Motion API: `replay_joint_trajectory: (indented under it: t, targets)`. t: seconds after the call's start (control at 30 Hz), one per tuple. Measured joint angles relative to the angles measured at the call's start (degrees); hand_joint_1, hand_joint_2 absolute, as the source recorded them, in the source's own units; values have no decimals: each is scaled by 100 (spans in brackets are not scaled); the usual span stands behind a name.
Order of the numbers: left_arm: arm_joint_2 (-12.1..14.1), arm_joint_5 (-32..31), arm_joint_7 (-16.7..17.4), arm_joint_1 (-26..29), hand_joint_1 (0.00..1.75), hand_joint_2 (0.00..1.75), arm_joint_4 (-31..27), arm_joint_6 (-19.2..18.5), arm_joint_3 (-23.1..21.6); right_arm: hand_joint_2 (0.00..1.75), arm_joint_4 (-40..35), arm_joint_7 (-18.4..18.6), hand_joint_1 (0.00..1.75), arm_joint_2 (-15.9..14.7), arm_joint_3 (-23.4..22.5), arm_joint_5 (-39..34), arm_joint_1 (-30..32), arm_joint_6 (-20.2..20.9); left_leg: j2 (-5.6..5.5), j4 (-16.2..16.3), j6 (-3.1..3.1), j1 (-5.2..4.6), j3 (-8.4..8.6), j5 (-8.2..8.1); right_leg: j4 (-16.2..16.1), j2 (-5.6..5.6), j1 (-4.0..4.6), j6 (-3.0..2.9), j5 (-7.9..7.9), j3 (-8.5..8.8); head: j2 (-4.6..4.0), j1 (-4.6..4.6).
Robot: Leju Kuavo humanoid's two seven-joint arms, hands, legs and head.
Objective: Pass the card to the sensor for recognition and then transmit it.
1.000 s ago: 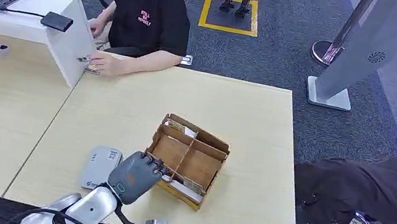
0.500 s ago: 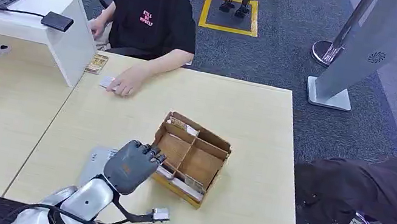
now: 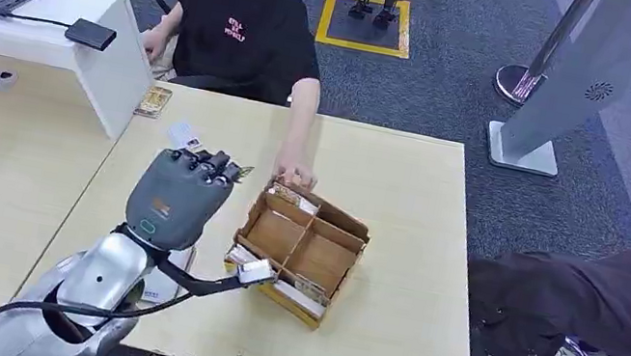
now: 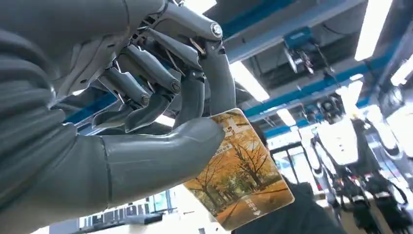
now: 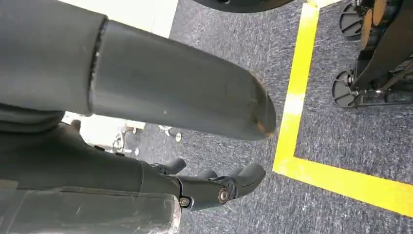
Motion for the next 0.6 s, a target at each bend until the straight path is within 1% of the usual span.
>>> replay_joint_trajectory:
  t: [0.13,0.33,0.5,0.6]
  targets:
    - [-247,0,-92,-15,175,175,-33,4,254,0,0,0,0,0,44,68,0,15,0,2,0,0,0,0,0,0,0,1,1,0,0,2]
    - [-621,0,-123,-167,175,175,13,52,571,0,0,-35,0,0,160,205,-7,77,0,4,0,0,0,0,0,0,0,2,2,0,0,2]
    - [-954,0,-153,-472,175,175,240,48,859,0,0,-46,0,0,282,325,-18,103,0,5,0,0,0,0,0,0,0,1,4,0,0,2]
    - [-1075,0,-149,-664,175,175,457,52,997,0,0,-66,0,0,334,380,-29,118,1,5,0,0,0,1,0,1,0,2,5,0,0,0]
